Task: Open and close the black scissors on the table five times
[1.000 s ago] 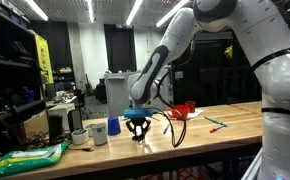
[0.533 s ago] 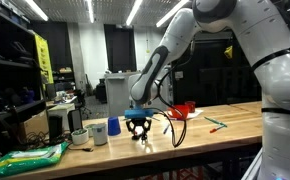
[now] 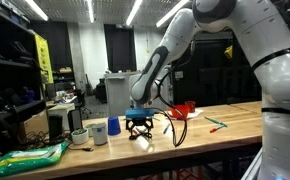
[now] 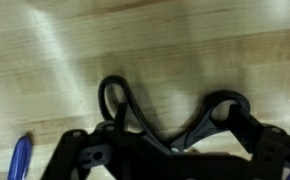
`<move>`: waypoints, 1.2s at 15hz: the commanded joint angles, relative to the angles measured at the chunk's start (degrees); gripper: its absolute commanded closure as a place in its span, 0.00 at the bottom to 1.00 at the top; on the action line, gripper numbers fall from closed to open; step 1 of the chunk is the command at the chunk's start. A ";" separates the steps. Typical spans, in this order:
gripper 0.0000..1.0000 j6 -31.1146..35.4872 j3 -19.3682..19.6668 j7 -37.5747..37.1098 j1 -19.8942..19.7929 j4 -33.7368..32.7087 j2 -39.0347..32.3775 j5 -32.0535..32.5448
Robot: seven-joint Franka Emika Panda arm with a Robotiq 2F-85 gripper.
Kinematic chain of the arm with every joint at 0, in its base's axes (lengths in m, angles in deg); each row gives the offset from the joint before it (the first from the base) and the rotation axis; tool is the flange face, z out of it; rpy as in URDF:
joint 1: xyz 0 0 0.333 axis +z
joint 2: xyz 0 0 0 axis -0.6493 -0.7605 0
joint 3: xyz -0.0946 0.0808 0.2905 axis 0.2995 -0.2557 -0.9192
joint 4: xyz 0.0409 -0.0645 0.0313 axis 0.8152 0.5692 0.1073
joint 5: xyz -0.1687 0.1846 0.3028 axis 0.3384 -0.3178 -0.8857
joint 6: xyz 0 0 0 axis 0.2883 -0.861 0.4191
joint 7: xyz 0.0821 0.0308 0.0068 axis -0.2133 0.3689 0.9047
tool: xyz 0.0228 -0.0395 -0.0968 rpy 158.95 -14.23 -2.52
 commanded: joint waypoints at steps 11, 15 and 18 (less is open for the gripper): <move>0.96 -0.29 0.59 3.64 0.87 0.35 0.93 -1.63; 0.43 -0.48 0.51 4.04 0.82 0.37 0.92 -1.71; 0.25 -0.52 0.33 4.57 0.68 0.46 0.94 -2.09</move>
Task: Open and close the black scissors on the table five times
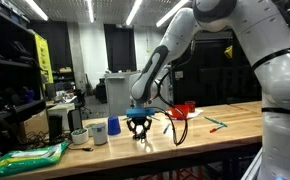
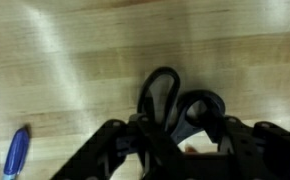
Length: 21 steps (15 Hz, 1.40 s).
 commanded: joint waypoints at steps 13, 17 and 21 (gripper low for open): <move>0.48 -0.70 0.32 3.94 0.66 0.48 0.65 -3.39; 0.79 -0.68 0.31 4.15 0.66 0.50 0.66 -3.44; 0.94 -0.92 0.34 4.18 0.74 0.44 0.70 -3.29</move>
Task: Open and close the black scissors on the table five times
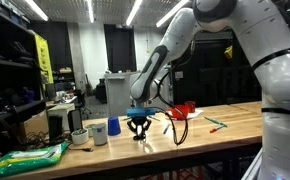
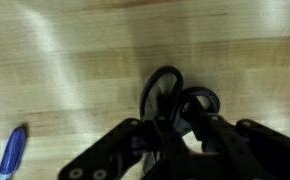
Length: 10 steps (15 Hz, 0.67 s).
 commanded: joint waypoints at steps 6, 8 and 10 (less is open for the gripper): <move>0.33 -1.28 0.33 1.37 0.79 0.39 0.61 -1.26; 0.20 -1.44 0.33 1.45 0.76 0.38 0.56 -1.27; 0.07 -1.52 0.31 1.53 0.74 0.33 0.54 -1.32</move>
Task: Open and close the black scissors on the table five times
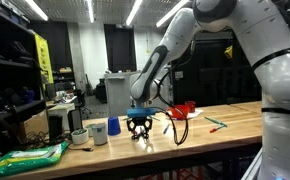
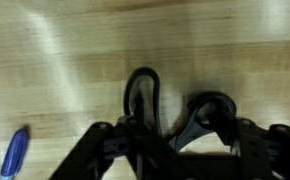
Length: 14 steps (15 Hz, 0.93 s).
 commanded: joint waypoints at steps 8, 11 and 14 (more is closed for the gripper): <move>0.38 -1.09 0.32 1.78 0.70 0.35 0.68 -1.34; 0.62 -1.04 0.34 1.80 0.74 0.43 0.76 -1.29; 0.84 -1.07 0.35 1.82 0.70 0.43 0.84 -1.27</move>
